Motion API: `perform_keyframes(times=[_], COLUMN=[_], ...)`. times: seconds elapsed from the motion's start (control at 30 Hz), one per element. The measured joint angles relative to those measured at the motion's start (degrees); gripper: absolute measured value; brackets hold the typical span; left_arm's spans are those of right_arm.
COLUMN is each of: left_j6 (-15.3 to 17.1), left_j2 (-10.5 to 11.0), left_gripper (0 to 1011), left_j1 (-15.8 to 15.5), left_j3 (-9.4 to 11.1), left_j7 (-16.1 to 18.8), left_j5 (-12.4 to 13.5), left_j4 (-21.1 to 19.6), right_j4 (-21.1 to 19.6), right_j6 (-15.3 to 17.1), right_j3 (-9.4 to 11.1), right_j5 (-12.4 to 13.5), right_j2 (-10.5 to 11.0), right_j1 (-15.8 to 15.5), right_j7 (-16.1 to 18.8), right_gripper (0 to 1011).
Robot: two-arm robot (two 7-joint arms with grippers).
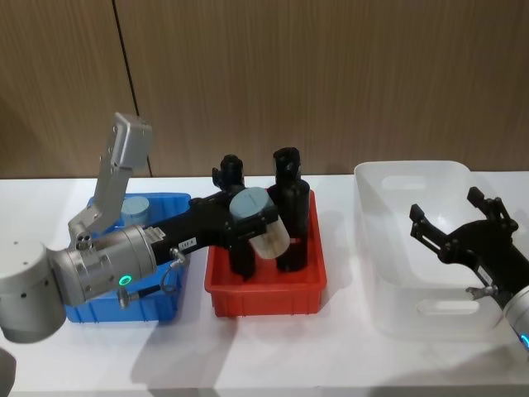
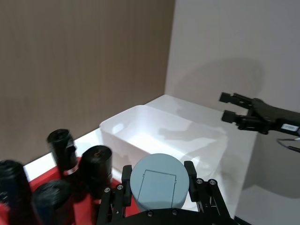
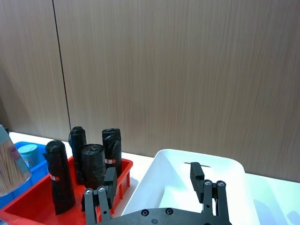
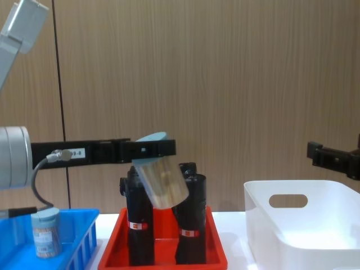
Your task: Pick the cotton swabs from the blue box and place them into the white box.
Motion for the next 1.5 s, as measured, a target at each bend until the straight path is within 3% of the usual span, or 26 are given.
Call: perform_keyframes(times=[0.37, 0.6, 1.2, 1.5], left_j6=[0.0, 0.2, 0.5, 0.5], left_j2=[-1.6, -2.2, -2.6, -2.7], left_gripper=[670, 670, 670, 670], left_j1=[-6.8, -10.0, -13.1, -13.6], left_j3=[1.0, 1.5, 2.1, 2.2], left_j7=[-13.7, -19.2, -24.4, -25.3], left_j5=[2.1, 3.9, 6.1, 6.4], left_j4=[8.7, 12.6, 16.2, 16.8], right_j4=[0.0, 0.0, 0.0, -0.1], right_j6=[0.0, 0.0, -0.1, -0.2], right_j3=[0.0, 0.0, 0.0, 0.3], right_j5=[0.0, 0.0, 0.0, 0.5], right_j2=[0.0, 0.0, 0.0, 0.5], right_j1=[0.0, 0.0, 0.0, 0.1], right_j7=[0.0, 0.0, 0.2, 2.9], right_gripper=[1002, 1002, 1002, 1002])
